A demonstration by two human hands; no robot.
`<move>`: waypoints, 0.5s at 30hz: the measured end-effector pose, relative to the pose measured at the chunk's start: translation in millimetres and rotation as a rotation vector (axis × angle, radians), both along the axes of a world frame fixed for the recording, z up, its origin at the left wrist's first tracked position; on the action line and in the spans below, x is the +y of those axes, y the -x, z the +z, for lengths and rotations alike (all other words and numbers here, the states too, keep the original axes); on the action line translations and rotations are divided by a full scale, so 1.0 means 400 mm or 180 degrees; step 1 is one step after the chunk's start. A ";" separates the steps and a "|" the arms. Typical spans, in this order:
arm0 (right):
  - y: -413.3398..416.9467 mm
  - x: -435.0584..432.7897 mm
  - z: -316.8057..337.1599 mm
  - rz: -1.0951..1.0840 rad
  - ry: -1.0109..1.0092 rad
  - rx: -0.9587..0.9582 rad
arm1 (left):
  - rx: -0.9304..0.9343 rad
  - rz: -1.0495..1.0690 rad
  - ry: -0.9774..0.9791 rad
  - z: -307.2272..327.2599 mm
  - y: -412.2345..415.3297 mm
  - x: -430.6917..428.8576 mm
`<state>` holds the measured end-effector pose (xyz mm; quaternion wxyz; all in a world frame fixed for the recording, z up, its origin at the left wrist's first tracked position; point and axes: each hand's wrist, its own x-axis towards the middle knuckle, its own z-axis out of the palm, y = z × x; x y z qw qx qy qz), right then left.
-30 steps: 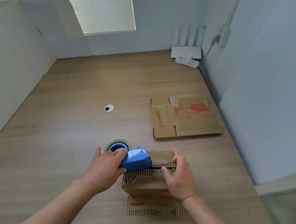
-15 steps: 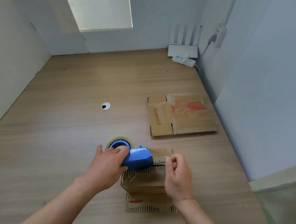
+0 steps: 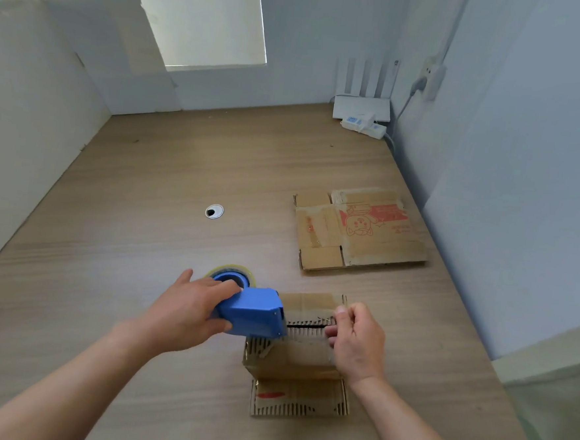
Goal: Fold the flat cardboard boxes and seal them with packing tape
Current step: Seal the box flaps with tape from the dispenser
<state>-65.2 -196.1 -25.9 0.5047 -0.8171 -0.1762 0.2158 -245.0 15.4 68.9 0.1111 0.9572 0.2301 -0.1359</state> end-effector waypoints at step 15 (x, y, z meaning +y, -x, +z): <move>-0.038 -0.026 0.008 -0.0600 0.0003 0.1052 | 0.0572 0.0482 0.0672 0.033 -0.152 -0.032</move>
